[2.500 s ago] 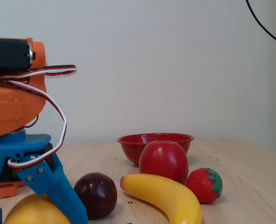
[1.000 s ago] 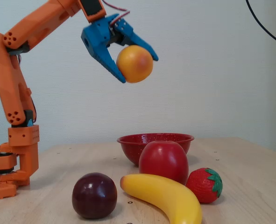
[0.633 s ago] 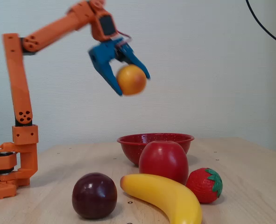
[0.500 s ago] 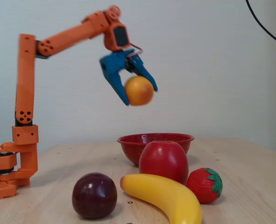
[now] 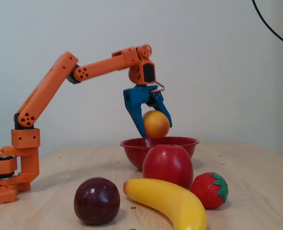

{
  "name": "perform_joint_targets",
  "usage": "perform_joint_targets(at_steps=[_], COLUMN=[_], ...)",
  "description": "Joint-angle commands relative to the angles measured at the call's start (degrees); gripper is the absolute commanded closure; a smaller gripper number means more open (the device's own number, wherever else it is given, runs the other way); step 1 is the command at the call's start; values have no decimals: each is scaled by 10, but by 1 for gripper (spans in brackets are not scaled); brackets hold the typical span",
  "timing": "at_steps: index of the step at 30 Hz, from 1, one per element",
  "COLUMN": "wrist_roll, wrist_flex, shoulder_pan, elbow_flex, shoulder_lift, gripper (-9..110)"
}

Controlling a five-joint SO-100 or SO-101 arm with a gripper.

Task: Put the peach in the red bowl.

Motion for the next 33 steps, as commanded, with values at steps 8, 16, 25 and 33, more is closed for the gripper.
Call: perform_joint_targets(at_steps=[8,16,25,33], wrist_roll=[5,11,30,25], wrist_flex=[52,52,52,48], shoulder_pan=[10,2,-7,-26], elbow_flex=[-115,-118,-59,-20], shoulder_lift=[-63,-105,-45,44], gripper=[101,62,42,43])
